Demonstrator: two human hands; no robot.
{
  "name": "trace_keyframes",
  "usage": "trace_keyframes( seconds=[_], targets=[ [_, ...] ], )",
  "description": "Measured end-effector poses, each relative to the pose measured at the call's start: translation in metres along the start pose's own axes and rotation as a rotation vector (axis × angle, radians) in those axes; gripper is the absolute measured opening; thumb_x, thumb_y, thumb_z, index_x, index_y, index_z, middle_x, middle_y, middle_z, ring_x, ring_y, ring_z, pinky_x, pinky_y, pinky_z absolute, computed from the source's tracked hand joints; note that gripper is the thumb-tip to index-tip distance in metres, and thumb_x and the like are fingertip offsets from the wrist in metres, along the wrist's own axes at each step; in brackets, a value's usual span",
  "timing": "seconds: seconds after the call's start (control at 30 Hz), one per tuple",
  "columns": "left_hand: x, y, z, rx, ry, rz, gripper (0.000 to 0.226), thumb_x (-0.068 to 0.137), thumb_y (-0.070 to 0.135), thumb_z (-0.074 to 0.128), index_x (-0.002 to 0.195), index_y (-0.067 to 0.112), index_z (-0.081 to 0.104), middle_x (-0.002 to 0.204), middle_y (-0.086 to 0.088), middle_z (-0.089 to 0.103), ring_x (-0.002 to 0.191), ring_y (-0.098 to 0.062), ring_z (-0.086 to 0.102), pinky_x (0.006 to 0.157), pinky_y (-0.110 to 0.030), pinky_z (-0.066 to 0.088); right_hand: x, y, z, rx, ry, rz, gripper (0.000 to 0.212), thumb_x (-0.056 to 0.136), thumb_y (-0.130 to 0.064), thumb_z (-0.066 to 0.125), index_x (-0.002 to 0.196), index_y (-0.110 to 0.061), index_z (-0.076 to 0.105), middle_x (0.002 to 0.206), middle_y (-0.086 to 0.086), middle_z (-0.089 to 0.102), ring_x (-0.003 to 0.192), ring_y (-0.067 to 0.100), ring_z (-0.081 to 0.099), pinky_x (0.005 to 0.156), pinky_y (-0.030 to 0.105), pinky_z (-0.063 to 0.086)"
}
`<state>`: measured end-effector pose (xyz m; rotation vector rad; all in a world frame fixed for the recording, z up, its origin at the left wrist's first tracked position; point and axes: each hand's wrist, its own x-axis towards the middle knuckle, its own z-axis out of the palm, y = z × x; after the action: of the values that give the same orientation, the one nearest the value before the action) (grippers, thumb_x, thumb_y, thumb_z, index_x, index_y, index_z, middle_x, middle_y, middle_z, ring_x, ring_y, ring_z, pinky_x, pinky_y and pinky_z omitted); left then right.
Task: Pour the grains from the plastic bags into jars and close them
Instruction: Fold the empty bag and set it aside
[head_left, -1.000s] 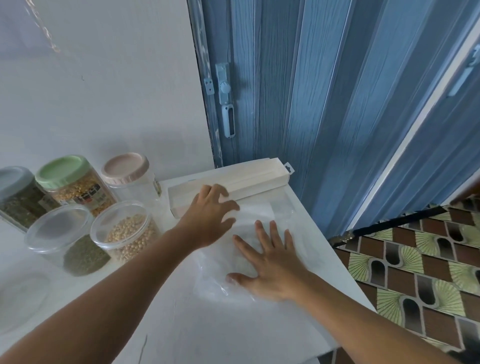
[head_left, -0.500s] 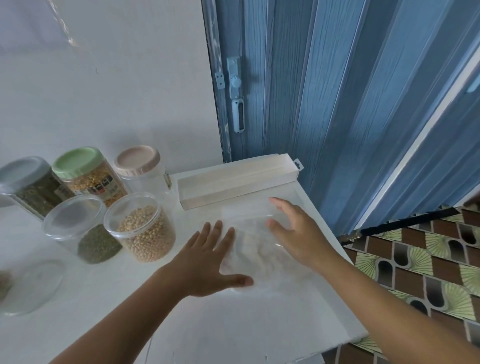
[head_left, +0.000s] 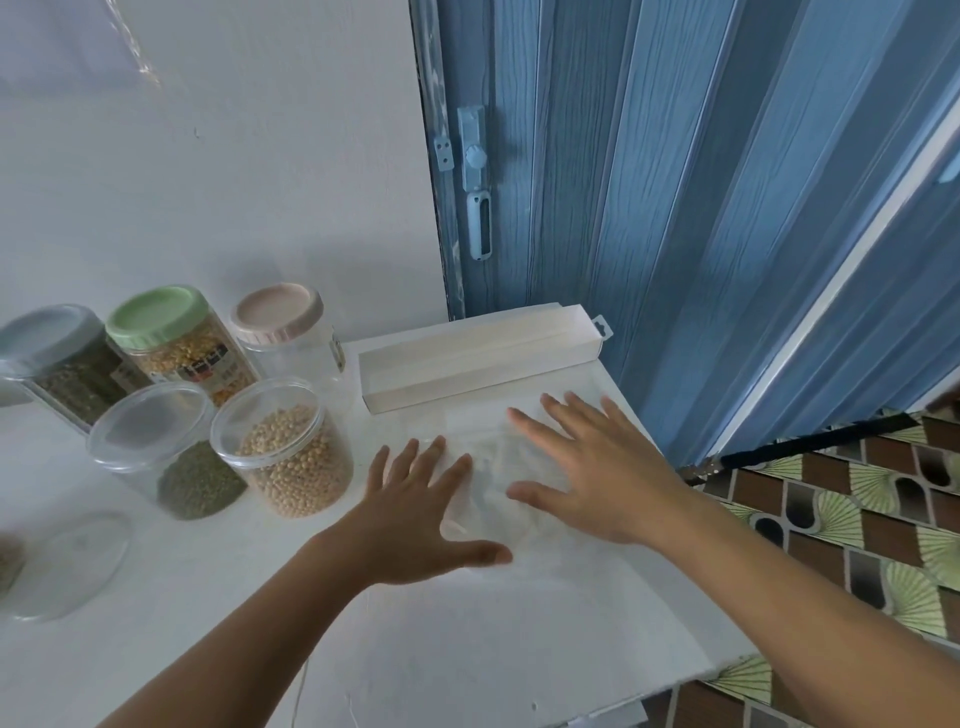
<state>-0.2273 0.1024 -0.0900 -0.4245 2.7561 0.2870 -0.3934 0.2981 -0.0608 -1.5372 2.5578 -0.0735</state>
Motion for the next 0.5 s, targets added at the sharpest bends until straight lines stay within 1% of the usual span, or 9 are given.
trace_keyframes(
  seconds=[0.07,0.1,0.17,0.2,0.27,0.33,0.5],
  targets=[
    [0.001,0.000,-0.004,-0.105,0.060,-0.021,0.127,0.058,0.113,0.018,0.164,0.044,0.001,0.171,0.004,-0.024,0.154,-0.022,-0.031,0.126,-0.053,-0.017,-0.002,0.004,0.015,0.031,-0.106,0.028,0.088,0.089,-0.091,0.018,0.158,-0.050,-0.018,0.170,-0.002,-0.023,0.157,0.023,-0.023,0.128,0.048,-0.008],
    [0.002,0.000,-0.005,-0.147,0.082,-0.022,0.128,0.057,0.113,0.015,0.164,0.046,0.000,0.170,0.005,-0.026,0.154,-0.021,-0.033,0.125,-0.052,-0.017,-0.003,0.006,0.024,0.045,-0.146,0.037,0.089,0.087,-0.093,0.016,0.156,-0.052,-0.020,0.168,-0.003,-0.030,0.155,0.022,-0.028,0.128,0.048,-0.010],
    [0.003,0.001,-0.002,-0.153,0.060,0.003,0.125,0.058,0.113,0.018,0.161,0.049,-0.015,0.166,0.006,-0.036,0.149,-0.020,-0.040,0.126,-0.049,-0.017,-0.003,0.011,0.040,0.065,-0.172,0.054,0.091,0.083,-0.097,0.014,0.155,-0.054,-0.022,0.164,-0.005,-0.037,0.153,0.019,-0.034,0.128,0.046,-0.012],
    [0.002,0.003,0.002,-0.130,0.027,0.014,0.123,0.061,0.112,0.023,0.158,0.050,-0.022,0.163,0.006,-0.041,0.147,-0.020,-0.044,0.126,-0.048,-0.016,-0.003,0.012,0.046,0.069,-0.165,0.063,0.092,0.081,-0.099,0.013,0.155,-0.055,-0.022,0.163,-0.006,-0.039,0.152,0.018,-0.035,0.128,0.046,-0.012],
    [0.000,0.003,0.010,-0.097,-0.007,0.010,0.124,0.064,0.109,0.031,0.155,0.050,-0.028,0.159,0.007,-0.047,0.144,-0.019,-0.048,0.127,-0.047,-0.015,-0.003,0.011,0.052,0.071,-0.136,0.076,0.094,0.078,-0.101,0.011,0.154,-0.057,-0.021,0.163,-0.007,-0.039,0.150,0.017,-0.037,0.127,0.047,-0.013],
    [0.000,0.003,0.014,-0.082,0.011,0.001,0.126,0.063,0.110,0.033,0.156,0.049,-0.027,0.159,0.007,-0.048,0.144,-0.019,-0.048,0.127,-0.045,-0.015,-0.002,0.010,0.054,0.074,-0.110,0.079,0.094,0.076,-0.102,0.010,0.154,-0.058,-0.020,0.165,-0.006,-0.037,0.151,0.017,-0.037,0.127,0.048,-0.012],
    [0.000,0.004,0.021,-0.055,0.078,0.010,0.129,0.060,0.111,0.031,0.157,0.048,-0.025,0.163,0.005,-0.042,0.147,-0.020,-0.045,0.128,-0.045,-0.014,-0.004,0.009,0.056,0.065,-0.078,0.079,0.094,0.077,-0.102,0.010,0.155,-0.057,-0.018,0.167,-0.004,-0.033,0.153,0.017,-0.033,0.128,0.048,-0.011]
  ],
)
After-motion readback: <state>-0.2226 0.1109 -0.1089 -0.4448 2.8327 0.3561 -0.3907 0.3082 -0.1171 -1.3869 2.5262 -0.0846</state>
